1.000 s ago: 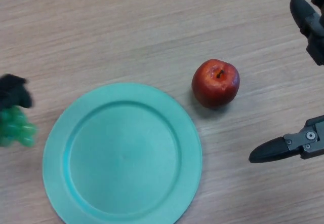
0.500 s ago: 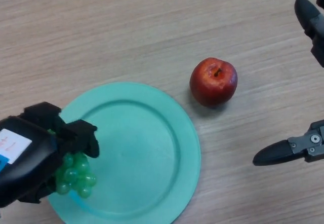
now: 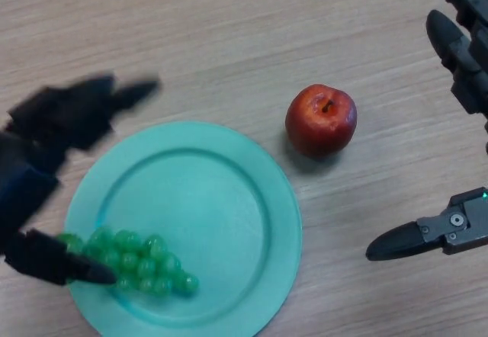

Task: Pick up the green grapes and place it on the plate

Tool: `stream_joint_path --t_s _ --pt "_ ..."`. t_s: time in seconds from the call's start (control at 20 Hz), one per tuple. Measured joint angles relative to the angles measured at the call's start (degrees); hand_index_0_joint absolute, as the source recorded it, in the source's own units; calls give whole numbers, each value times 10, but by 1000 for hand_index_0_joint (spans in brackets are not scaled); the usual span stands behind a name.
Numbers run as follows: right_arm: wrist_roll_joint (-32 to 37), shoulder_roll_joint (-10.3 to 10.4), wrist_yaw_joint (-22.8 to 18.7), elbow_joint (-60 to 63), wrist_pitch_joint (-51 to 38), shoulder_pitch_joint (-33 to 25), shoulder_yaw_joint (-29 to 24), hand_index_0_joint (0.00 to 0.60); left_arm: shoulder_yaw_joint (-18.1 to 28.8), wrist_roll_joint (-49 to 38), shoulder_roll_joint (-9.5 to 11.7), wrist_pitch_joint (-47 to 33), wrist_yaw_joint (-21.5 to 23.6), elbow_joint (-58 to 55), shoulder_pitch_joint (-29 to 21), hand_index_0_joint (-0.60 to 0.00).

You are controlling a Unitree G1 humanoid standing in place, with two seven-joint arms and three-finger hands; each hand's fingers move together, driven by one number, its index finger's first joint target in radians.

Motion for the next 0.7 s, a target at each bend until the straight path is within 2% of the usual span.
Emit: stream_joint_path --t_s 0.05,0.1,0.2,0.25,0.3,0.4,0.45,0.6,0.7 --pt "0 -1 -2 0 0 -7 0 0 0 -78 1 90 40 -36 -10 0" --pt "0 -1 -5 0 0 -11 2 0 2 -137 2 142 62 -52 -18 0" --pt "0 -1 -15 0 0 -23 15 0 50 -328 2 308 119 -96 -24 0" --pt "0 -1 -15 0 1 -27 18 0 84 -443 5 378 174 -105 -24 0" --pt "0 1 -15 0 1 -30 18 0 97 -492 9 393 209 -104 -18 0" --pt "-1 17 -14 0 5 -32 22 0 105 -528 28 395 243 -88 -1 0" --pt "-3 30 -8 0 10 -33 22 0 108 -549 29 396 248 -80 7 0" --pt "-3 63 20 0 44 -48 12 0 108 -572 43 396 247 -69 14 0" --pt "-19 84 33 0 59 -57 -1 0 108 -536 47 394 228 -67 17 0"
